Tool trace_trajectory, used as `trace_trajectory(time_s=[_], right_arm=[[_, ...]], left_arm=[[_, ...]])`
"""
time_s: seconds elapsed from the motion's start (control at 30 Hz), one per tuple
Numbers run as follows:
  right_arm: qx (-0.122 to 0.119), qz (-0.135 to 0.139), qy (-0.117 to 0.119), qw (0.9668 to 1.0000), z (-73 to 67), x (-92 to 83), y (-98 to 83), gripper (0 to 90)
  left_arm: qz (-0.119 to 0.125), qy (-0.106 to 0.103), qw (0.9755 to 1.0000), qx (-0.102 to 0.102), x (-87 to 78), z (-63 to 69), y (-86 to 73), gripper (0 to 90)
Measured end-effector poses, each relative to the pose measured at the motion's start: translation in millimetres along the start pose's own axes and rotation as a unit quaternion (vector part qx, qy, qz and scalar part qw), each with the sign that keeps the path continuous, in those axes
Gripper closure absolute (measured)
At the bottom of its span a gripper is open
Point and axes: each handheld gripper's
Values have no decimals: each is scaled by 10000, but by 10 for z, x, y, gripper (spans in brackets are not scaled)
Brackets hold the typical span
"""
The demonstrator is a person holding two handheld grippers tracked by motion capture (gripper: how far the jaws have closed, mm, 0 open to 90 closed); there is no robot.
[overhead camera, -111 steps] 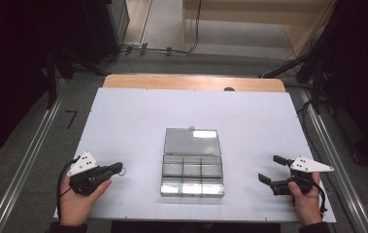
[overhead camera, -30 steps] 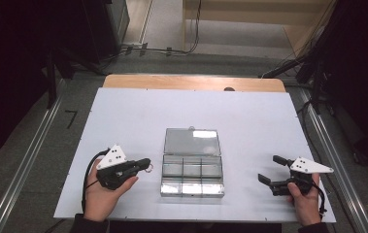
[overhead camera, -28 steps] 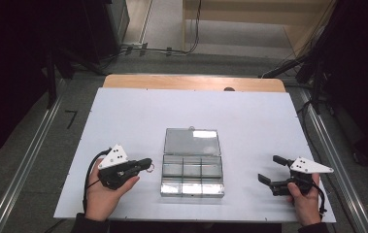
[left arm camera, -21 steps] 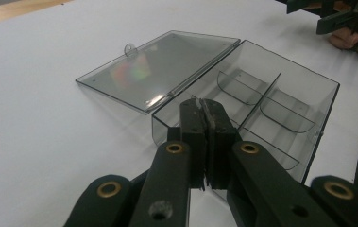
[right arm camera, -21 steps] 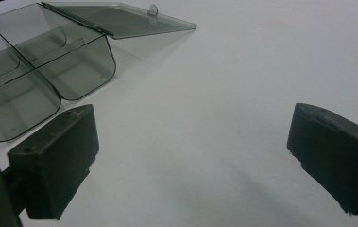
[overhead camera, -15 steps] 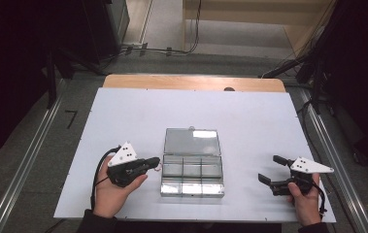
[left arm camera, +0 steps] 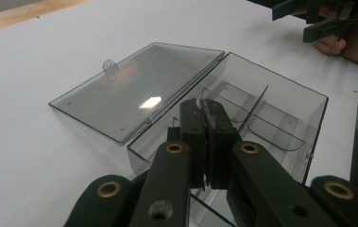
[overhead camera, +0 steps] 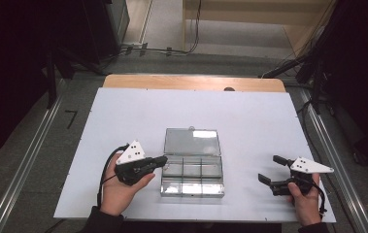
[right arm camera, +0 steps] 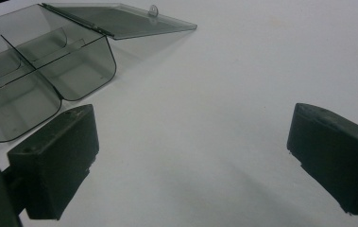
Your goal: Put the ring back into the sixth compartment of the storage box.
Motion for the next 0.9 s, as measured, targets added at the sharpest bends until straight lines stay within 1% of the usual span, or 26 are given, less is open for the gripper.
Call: trace_trajectory(time_s=[0.3, 0.5, 0.6, 0.67, 0.73, 0.9], right_arm=[[-4, 6, -4, 10000, 2, 1, 1, 14], [-4, 11, 5, 10000, 3, 0, 0, 14], [-2, 10, 8, 10000, 4, -2, 0, 14], [-3, 3, 6, 10000, 1, -2, 0, 14], [-3, 4, 9, 10000, 1, -2, 0, 14], [0, 3, 4, 10000, 0, -1, 0, 14]], left_arm=[[-4, -86, 9999, 54, 71, 43, 37, 883], [-56, -156, 9998, 100, 149, 82, 50, 883], [-66, -199, 9997, 100, 182, 86, 57, 883], [-46, -247, 9997, 60, 204, 97, 58, 883], [-67, -263, 9996, 106, 222, 110, 61, 883], [-75, -298, 9994, 135, 257, 133, 71, 883]])
Point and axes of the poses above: each handheld gripper's, and its own axes: x roughly forward along the jaws, y roughly out of its top, z roughly to its right, and after that the axes turned 2 degrees about y, right-handed
